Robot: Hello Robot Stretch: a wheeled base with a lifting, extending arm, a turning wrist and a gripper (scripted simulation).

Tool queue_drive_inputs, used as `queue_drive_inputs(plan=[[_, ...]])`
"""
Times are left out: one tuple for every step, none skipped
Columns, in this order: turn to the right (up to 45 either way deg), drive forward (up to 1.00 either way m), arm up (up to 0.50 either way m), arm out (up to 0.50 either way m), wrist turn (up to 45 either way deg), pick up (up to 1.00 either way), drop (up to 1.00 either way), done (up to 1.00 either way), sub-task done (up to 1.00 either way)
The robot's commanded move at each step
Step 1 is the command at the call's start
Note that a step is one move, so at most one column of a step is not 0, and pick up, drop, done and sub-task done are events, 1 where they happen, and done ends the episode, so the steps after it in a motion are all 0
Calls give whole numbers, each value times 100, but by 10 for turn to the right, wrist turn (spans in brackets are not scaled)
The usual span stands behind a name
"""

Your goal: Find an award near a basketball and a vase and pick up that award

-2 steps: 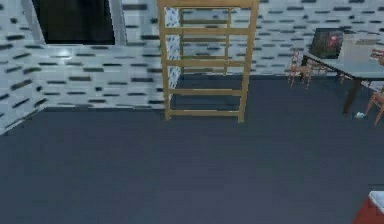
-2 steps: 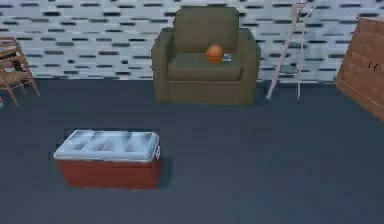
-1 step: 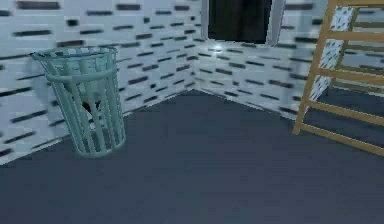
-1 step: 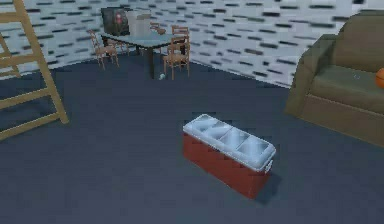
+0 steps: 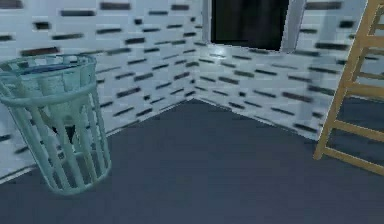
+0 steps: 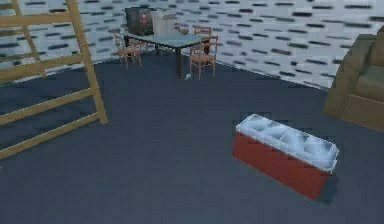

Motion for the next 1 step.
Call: queue_drive_inputs(plan=[[-450,0,0,0,0,0,0,0,0]])
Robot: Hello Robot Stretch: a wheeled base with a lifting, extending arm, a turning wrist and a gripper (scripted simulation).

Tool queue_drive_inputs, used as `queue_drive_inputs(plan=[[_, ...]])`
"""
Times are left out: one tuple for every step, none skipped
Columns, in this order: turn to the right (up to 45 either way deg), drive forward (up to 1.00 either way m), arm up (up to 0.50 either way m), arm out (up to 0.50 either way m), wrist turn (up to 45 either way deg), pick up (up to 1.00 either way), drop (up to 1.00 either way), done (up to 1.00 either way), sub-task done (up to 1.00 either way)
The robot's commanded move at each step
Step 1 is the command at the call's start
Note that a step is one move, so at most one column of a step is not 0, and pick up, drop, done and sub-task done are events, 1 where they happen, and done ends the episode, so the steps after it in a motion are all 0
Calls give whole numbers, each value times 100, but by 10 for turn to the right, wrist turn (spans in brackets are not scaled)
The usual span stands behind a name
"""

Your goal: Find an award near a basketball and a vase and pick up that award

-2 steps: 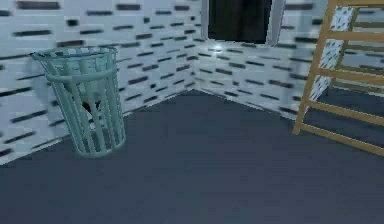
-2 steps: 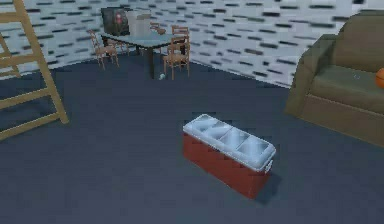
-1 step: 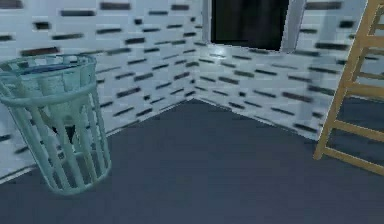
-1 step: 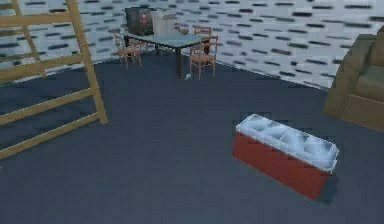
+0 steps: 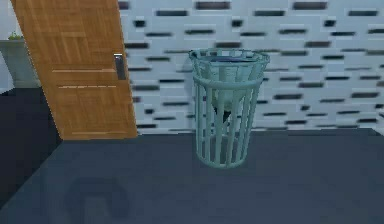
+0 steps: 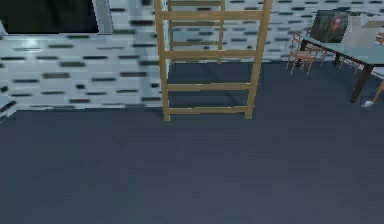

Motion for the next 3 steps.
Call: queue_drive_inputs(plan=[[-90,0,0,0,0,0,0,0,0],[0,65,0,0,0,0,0,0,0],[240,0,0,0,0,0,0,0,0]])
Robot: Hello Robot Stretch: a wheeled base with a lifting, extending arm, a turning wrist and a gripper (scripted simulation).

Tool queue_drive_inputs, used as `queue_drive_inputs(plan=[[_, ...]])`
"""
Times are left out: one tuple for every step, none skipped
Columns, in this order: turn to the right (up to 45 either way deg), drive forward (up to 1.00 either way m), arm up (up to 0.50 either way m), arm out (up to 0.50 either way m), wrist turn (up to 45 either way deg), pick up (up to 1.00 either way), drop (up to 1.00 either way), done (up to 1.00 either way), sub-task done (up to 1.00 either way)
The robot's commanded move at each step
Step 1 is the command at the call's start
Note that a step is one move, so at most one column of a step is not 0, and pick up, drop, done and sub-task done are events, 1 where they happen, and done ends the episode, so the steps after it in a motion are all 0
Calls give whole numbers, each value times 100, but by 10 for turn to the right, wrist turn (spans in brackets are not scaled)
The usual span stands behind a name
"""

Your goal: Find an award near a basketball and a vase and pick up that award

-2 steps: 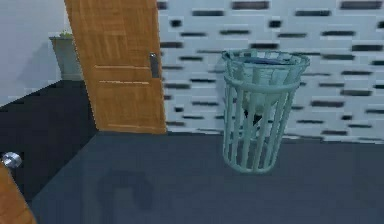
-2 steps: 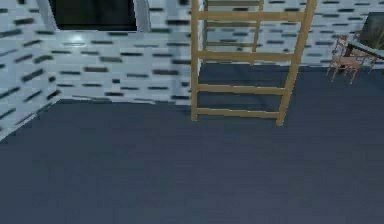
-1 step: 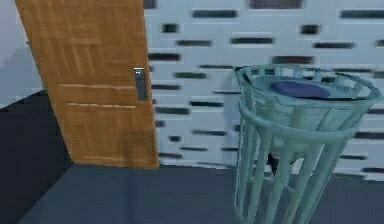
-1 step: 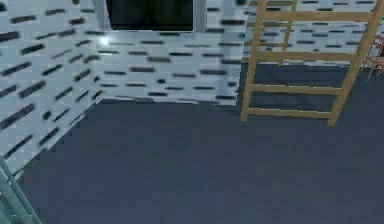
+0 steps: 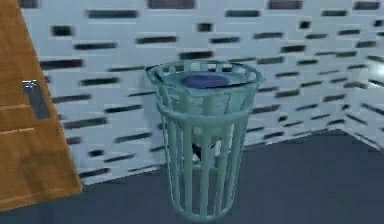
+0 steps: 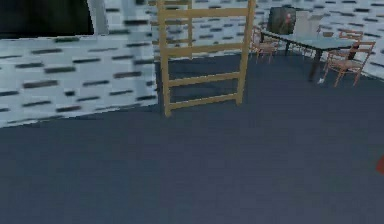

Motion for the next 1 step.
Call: queue_drive_inputs(plan=[[0,25,0,0,0,0,0,0,0]])
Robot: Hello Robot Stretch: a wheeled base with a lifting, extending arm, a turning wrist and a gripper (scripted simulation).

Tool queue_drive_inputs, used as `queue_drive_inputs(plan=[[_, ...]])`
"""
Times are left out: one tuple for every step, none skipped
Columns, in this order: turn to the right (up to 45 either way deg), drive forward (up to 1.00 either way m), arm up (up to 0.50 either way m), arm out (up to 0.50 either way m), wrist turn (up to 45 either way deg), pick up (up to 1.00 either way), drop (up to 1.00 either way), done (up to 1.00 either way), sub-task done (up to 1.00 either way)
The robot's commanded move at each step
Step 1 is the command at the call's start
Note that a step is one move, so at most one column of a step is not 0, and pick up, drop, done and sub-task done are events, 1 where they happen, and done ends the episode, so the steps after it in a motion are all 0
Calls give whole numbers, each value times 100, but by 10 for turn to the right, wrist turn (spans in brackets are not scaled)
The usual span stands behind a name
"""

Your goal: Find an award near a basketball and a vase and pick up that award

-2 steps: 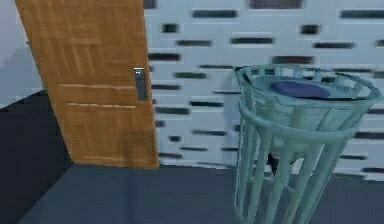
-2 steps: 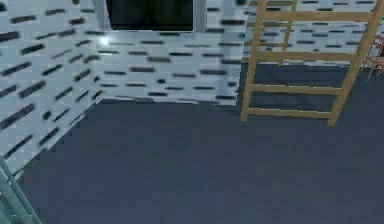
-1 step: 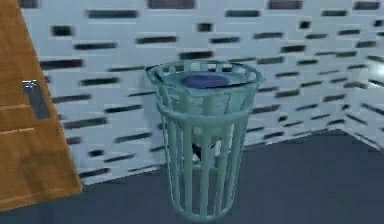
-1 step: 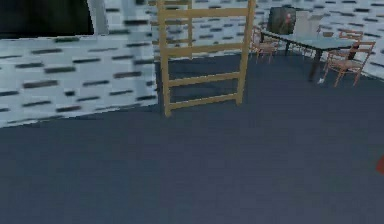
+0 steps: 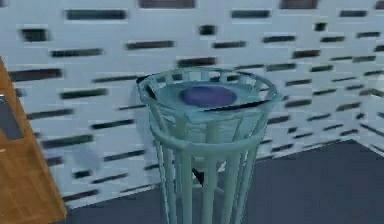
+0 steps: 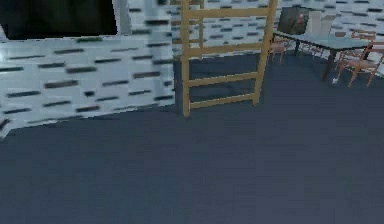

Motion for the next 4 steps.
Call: queue_drive_inputs(plan=[[-450,0,0,0,0,0,0,0,0],[-150,0,0,0,0,0,0,0,0],[0,40,0,0,0,0,0,0,0],[-270,0,0,0,0,0,0,0,0]])
